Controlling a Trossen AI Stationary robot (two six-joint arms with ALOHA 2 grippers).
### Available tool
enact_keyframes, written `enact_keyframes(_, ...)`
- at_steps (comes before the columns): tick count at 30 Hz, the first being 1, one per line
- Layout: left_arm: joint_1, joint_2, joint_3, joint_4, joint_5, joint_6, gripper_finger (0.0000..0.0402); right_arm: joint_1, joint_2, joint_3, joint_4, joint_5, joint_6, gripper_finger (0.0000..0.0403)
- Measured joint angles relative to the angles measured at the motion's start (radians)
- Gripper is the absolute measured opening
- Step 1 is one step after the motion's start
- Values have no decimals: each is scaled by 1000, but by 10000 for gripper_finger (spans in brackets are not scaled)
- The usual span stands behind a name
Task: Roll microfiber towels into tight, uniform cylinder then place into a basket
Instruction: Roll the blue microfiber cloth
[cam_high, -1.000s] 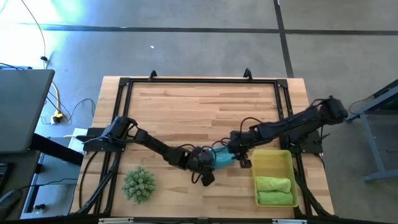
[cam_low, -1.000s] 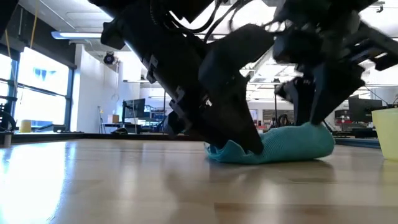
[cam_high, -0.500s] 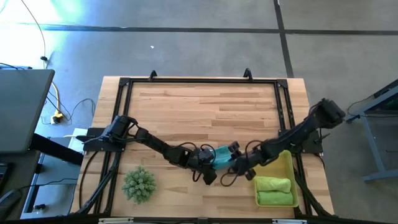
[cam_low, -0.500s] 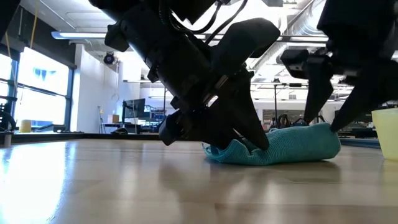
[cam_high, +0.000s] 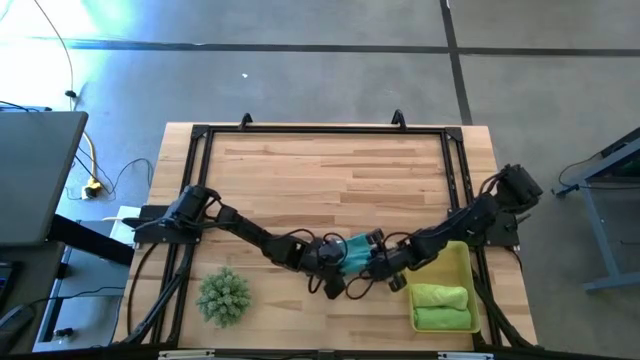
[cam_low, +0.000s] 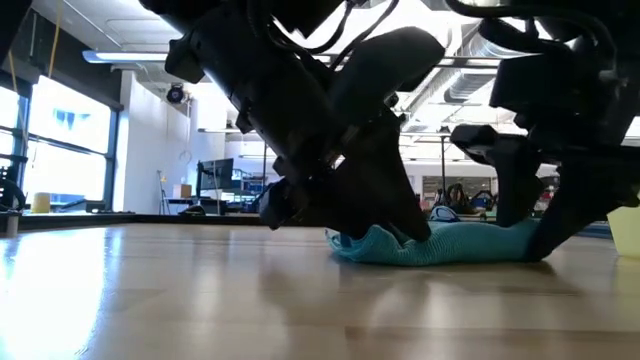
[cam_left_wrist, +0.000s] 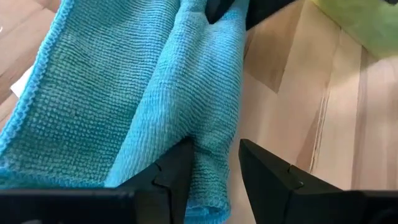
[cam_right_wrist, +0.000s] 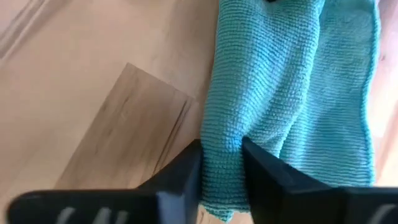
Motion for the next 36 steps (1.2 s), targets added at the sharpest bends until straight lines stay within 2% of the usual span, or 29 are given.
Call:
enact_keyframes(7, -47, -64, -4, -23, 14, 136, 126, -39, 1, -1, -5, -75, 56, 11)
enact_keyframes(11, -85, -73, -2, -1, -37, 303, 126, -81, 0, -1, 8, -185, 101, 11)
enact_keyframes(16, -127, -69, -1, 48, -189, 585, 126, -151, 6, -5, 79, -414, 159, 6)
enact_keyframes(18, -141, -67, -1, 42, -268, 656, 128, -180, 7, -6, 105, -508, 188, 6)
enact_keyframes(20, -150, -67, -1, 42, -296, 701, 132, -206, 10, -6, 120, -586, 222, 6)
enact_keyframes(25, -146, -60, 0, 9, -298, 734, 155, -255, 10, -8, 126, -687, 295, 6)
enact_keyframes(32, -98, -8, 1, -34, -345, 727, 189, -277, 10, -8, 130, -706, 302, 5)
enact_keyframes(36, -73, 2, 1, -54, -315, 560, 181, -278, 9, -8, 130, -706, 301, 5)
